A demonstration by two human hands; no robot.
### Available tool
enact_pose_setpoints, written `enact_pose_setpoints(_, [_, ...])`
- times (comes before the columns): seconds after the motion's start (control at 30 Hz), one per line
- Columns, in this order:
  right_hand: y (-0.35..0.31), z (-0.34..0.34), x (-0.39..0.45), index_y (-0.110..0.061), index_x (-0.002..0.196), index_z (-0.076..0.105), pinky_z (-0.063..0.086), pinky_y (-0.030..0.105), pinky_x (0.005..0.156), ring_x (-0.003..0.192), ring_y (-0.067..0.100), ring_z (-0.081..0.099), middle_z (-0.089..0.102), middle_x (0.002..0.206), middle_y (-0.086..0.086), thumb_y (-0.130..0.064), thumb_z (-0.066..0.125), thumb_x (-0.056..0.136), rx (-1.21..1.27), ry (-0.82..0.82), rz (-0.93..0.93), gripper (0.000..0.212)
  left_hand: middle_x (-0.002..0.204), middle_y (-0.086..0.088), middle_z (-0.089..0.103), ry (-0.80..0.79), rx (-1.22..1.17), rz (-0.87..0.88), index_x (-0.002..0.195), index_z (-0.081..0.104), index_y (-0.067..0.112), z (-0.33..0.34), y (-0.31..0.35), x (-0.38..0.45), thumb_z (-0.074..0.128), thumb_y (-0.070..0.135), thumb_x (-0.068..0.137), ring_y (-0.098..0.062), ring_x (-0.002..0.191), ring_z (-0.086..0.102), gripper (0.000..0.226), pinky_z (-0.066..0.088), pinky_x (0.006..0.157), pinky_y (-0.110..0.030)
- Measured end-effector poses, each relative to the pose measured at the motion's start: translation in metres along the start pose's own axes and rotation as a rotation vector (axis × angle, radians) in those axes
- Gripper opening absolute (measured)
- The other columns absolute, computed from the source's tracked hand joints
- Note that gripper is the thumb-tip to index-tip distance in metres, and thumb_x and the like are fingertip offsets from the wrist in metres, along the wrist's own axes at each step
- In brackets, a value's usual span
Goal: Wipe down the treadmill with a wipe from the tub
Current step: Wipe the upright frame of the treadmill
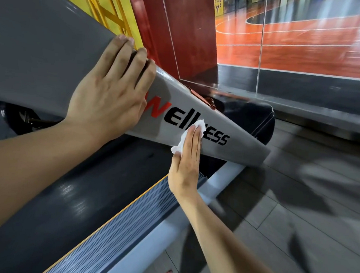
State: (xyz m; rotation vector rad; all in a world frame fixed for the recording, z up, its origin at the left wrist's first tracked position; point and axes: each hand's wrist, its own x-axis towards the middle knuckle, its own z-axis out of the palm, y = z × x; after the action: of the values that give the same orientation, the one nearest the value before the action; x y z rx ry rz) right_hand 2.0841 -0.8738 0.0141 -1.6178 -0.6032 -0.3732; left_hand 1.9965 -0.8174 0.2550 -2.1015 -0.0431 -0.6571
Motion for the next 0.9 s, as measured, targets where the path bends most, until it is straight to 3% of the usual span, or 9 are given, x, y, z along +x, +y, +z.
enact_pose_setpoints(0.07, [-0.007,-0.001,-0.001,-0.011,0.161,0.003,0.008,0.041,0.128,0.156,0.011,-0.005,-0.006,0.170,-0.003,0.007,0.033,0.093,0.055,-0.033,0.070,0.077,0.153,-0.032,0.030,-0.003,-0.011,0.001,0.150,0.025,-0.006,-0.001,-0.001,0.001,0.022,0.025,0.105,-0.051,0.145,0.022,0.055,0.007,0.125,-0.056])
enact_pose_setpoints(0.13, [-0.007,-0.008,0.000,-0.011,0.161,0.009,0.010,0.037,0.128,0.156,0.009,-0.001,0.001,0.170,-0.003,0.013,0.033,0.092,0.068,-0.042,0.030,0.077,0.153,-0.033,0.030,-0.014,-0.005,0.002,0.151,0.024,-0.006,-0.002,-0.001,0.000,0.020,0.025,0.105,-0.051,0.145,0.022,0.056,0.008,0.125,-0.056])
enact_pose_setpoints(0.23, [0.017,-0.024,0.004,-0.009,0.157,0.032,0.025,0.040,0.124,0.153,0.011,0.023,0.027,0.165,0.001,0.013,0.035,0.095,0.047,0.022,-0.028,0.066,0.153,-0.032,0.030,-0.012,-0.008,0.007,0.151,0.024,-0.006,-0.002,0.000,0.001,0.018,0.025,0.105,-0.051,0.145,0.024,0.056,0.008,0.125,-0.056])
enact_pose_setpoints(0.33, [0.016,-0.026,0.010,-0.010,0.154,0.039,0.030,0.045,0.122,0.150,0.012,0.030,0.034,0.162,0.001,0.014,0.037,0.093,0.094,0.118,0.065,0.065,0.153,-0.033,0.029,-0.009,-0.010,0.006,0.151,0.024,-0.006,0.001,0.000,0.001,0.020,0.026,0.105,-0.051,0.145,0.023,0.055,0.008,0.125,-0.056])
enact_pose_setpoints(0.43, [-0.024,0.000,0.000,-0.002,0.154,0.033,0.024,0.048,0.124,0.154,0.026,0.023,0.027,0.164,0.014,0.021,0.041,0.093,0.093,0.099,-0.199,0.066,0.153,-0.033,0.029,0.002,-0.004,-0.002,0.151,0.024,-0.006,0.002,0.001,0.000,0.022,0.026,0.105,-0.051,0.145,0.021,0.056,0.007,0.125,-0.057])
enact_pose_setpoints(0.57, [-0.042,0.025,-0.004,-0.005,0.156,0.019,0.023,0.047,0.125,0.155,0.025,0.017,0.016,0.165,0.012,0.010,0.040,0.098,-0.044,0.115,-0.357,0.063,0.153,-0.034,0.028,0.005,-0.037,0.000,0.150,0.025,-0.006,0.002,0.001,0.000,0.024,0.024,0.105,-0.052,0.145,0.021,0.054,0.006,0.125,-0.057])
enact_pose_setpoints(0.8, [0.037,0.009,0.003,-0.007,0.158,0.001,0.019,0.045,0.126,0.156,0.021,0.007,0.008,0.167,0.012,0.008,0.038,0.094,-0.255,0.081,-0.261,0.075,0.151,-0.033,0.032,0.031,-0.039,-0.015,0.148,0.029,-0.007,0.005,0.004,0.002,0.024,0.025,0.104,-0.050,0.145,0.022,0.055,0.005,0.126,-0.056])
enact_pose_setpoints(0.9, [0.053,0.011,0.002,-0.006,0.159,0.003,0.018,0.044,0.126,0.157,0.022,0.007,0.004,0.167,0.013,0.009,0.042,0.094,-0.281,0.076,-0.230,0.077,0.152,-0.032,0.035,0.034,-0.078,0.062,0.147,0.033,-0.008,0.018,0.027,0.011,0.027,0.015,0.101,-0.049,0.145,0.026,0.052,0.007,0.126,-0.054])
